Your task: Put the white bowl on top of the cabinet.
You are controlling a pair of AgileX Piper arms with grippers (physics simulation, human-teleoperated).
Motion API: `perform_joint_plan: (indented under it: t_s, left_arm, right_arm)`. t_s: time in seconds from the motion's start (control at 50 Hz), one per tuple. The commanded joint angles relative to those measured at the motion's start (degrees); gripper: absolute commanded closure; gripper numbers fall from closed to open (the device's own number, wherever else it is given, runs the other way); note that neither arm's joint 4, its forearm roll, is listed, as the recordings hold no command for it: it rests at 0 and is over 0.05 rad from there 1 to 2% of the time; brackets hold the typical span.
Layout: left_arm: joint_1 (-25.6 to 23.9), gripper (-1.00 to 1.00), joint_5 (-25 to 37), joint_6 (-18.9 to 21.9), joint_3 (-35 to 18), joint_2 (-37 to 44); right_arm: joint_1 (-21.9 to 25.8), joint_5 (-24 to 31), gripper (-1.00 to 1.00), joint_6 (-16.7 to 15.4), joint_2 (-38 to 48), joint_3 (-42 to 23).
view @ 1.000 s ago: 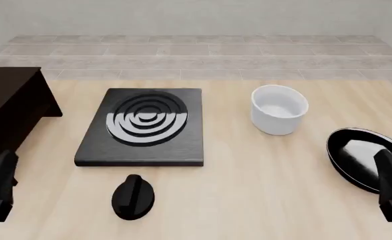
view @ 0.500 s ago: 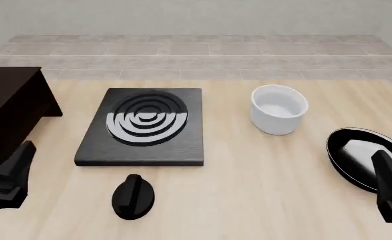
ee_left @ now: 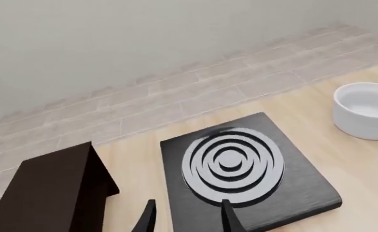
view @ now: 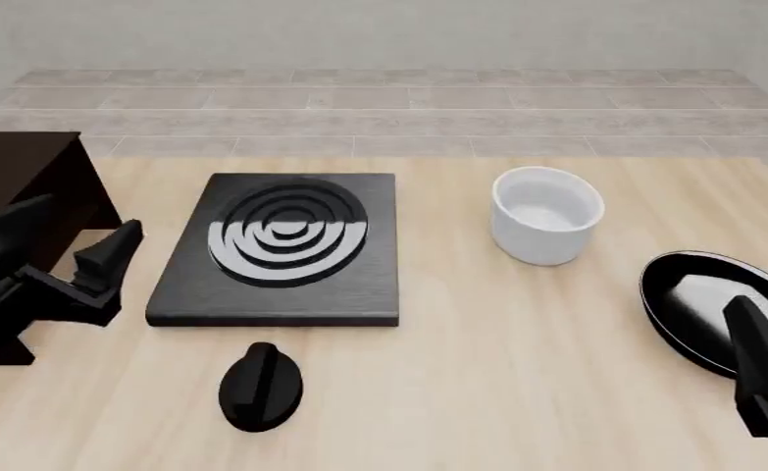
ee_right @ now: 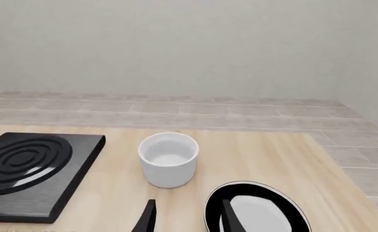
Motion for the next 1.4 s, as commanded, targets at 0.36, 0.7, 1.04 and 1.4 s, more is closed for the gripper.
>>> perform_joint_plan:
  t_s: [0.36,0.7,1.04,1.4]
  left_arm:
    - [-10.8,-1.0,6.5,3.6,-21.6,21.0]
    - [-20.5,-1.0,13.0,9.9,-36.1,32.2]
    - [-25.1,-1.0,20.6,10.9,-53.0,45.4]
    - [-28.1,-1.0,24.2,13.5,-64.7,56.7]
  right_arm:
    - [0.3,0.3,-1.0,0.5,-0.6,0.0]
    - [0.3,-0.3,-1.0,0.6,0.3,0.0]
    - [0.4,-1.4,-1.0,0.7,1.8,0.0]
    - [0.2,-1.7,-1.0,0.7,2.2,0.0]
